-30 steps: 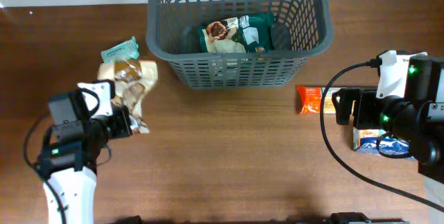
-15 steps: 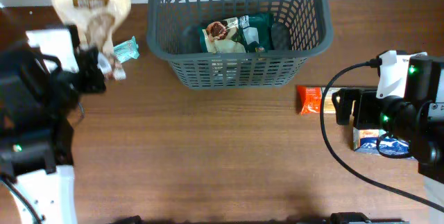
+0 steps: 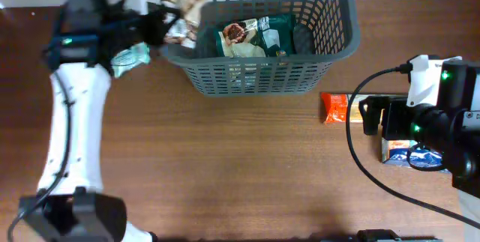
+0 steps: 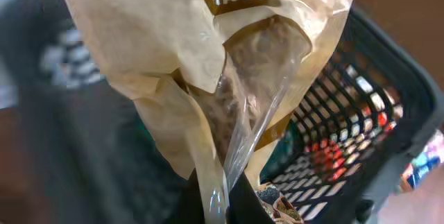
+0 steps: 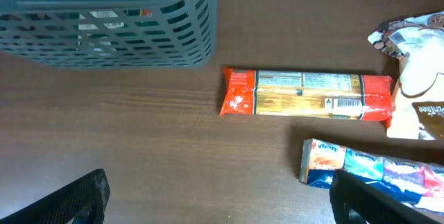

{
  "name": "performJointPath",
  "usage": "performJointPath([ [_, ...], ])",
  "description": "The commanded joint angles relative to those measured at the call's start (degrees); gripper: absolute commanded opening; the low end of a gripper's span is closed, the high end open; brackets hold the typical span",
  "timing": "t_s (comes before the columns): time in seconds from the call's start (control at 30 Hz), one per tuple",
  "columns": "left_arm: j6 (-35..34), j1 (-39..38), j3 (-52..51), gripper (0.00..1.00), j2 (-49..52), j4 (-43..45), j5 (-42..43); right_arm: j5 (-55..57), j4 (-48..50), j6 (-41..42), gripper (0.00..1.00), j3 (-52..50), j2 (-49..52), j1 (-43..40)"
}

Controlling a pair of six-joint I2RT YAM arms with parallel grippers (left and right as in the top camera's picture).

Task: Pack container
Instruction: 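Lift the snack bag into the grey basket and open the left gripper, then move the left gripper to the mint-green toilet tissue pack and grasp it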

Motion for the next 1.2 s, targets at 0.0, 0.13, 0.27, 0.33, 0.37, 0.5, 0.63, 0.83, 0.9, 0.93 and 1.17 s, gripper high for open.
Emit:
performJointPath([
  [0.0, 4.68, -6.25, 3.08, 0.02, 1.46, -1.18, -5.18, 0.09, -0.28, 0.48, 0.99, 0.76, -0.09, 0.26],
  [0.13, 6.64, -9.05, 3.08, 0.02, 3.26, -2.97, -8.09, 0.07, -0.48, 0.50, 0.99, 0.76, -0.09, 0.26],
  [0.27, 7.23, -10.54, 3.08, 0.02, 6.08, -4.39, -8.92, 0.07, -1.14, 0.50, 0.99, 0.76, -0.09, 0.26],
  [0.33, 7.21, -11.10, 3.08, 0.02, 7.67, -4.57, -8.94, 0.07, -1.73, 0.50, 0.99, 0.76, -0.09, 0.26],
  [0.37, 7.23, -11.32, 3.08, 0.02, 8.46, -4.55, -8.92, 0.07, -2.14, 0.50, 0.99, 0.76, -0.09, 0.26],
  [0.5, 7.52, -12.59, 3.08, 0.02, 10.69, -4.44, -10.43, 0.07, -3.61, 0.50, 0.99, 0.76, -0.09, 0.26],
  [0.63, 7.67, -13.57, 3.10, 0.02, 10.82, -3.61, -12.33, 0.07, -4.00, 0.50, 0.99, 0.76, -0.09, 0.26],
  [0.83, 7.61, -13.92, 4.83, 0.21, 10.82, -3.17, -12.13, 0.04, -4.42, 0.50, 0.99, 0.76, -0.09, 0.26],
  [0.9, 7.61, -13.92, 6.29, 0.22, 10.82, -2.93, -12.20, 0.04, -4.55, 0.50, 0.99, 0.76, -0.09, 0.26],
  [0.93, 7.61, -13.92, 7.23, 0.22, 10.82, -2.56, -12.46, 0.04, -4.70, 0.50, 0.99, 0.76, -0.09, 0.26],
  [1.17, 6.58, -13.92, 12.66, 0.22, 10.82, -1.01, -12.76, 0.07, -5.64, 0.50, 0.99, 0.76, -0.09, 0.26],
])
